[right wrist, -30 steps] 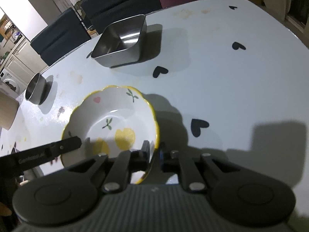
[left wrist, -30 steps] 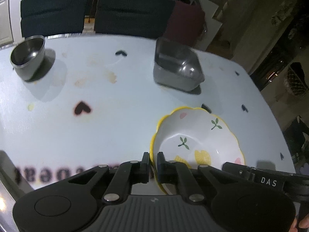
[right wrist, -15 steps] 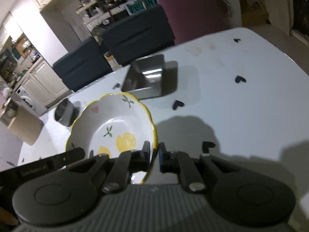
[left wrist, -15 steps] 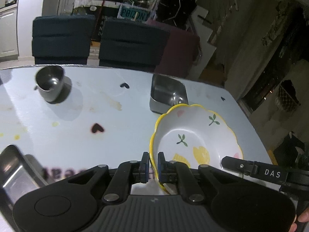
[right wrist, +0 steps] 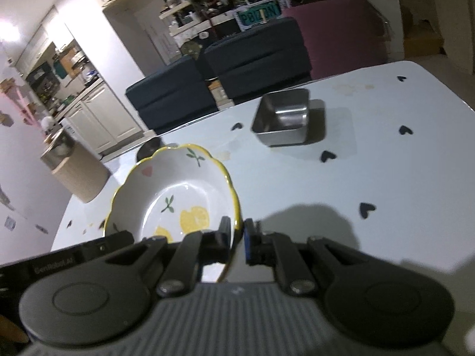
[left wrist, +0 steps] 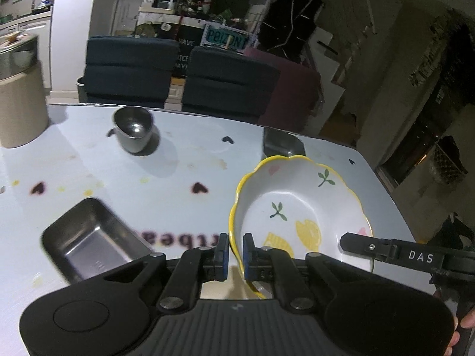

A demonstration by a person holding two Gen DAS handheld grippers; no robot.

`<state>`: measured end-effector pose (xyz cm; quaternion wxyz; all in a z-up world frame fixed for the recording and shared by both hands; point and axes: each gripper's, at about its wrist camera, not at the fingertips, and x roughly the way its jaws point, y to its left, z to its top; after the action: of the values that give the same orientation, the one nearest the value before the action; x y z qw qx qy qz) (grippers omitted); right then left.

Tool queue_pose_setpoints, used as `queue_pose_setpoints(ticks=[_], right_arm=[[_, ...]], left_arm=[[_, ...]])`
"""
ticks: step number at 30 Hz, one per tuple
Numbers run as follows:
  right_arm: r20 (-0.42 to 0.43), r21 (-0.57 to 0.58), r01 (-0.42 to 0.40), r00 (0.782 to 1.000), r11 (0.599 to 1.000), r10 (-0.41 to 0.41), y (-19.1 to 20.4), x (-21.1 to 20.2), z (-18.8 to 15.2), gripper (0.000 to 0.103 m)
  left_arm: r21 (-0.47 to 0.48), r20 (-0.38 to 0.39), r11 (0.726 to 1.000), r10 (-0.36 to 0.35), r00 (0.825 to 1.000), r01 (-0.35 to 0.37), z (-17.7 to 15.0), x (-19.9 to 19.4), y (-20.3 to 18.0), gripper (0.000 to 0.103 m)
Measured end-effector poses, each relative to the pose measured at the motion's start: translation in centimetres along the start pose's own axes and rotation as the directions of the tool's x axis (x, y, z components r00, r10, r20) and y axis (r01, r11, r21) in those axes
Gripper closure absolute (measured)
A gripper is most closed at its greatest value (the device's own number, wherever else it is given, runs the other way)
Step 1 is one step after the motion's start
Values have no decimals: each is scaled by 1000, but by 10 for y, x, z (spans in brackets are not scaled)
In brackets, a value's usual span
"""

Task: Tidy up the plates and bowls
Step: 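Lift the floral bowl with both tools and carry it over the cream bowl, then lower the floral bowl into the cream bowl with both tools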

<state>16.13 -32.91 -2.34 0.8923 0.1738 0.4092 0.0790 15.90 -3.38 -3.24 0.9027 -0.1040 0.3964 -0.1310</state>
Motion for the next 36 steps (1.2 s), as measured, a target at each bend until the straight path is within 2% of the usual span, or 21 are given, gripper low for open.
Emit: queue_pose_setpoints(ticks=[8, 12, 25, 36], right_arm=[[-35, -28, -47, 998, 999, 46, 22, 4, -17, 92], [-66, -30, -58, 996, 998, 55, 24, 9, -23, 92], [-180, -67, -32, 983, 997, 19, 33, 17, -45, 93], [-205, -88, -6, 979, 996, -12, 37, 19, -49, 93]], left_arm=[[-28, 19, 999, 24, 1000, -23, -26, -28, 24, 93], [-45, 4, 999, 23, 1000, -23, -38, -32, 33, 93], [-46, -79, 998, 40, 996, -43, -55, -25, 49, 93], [-28, -144, 998, 55, 988, -60, -62, -13, 51, 92]])
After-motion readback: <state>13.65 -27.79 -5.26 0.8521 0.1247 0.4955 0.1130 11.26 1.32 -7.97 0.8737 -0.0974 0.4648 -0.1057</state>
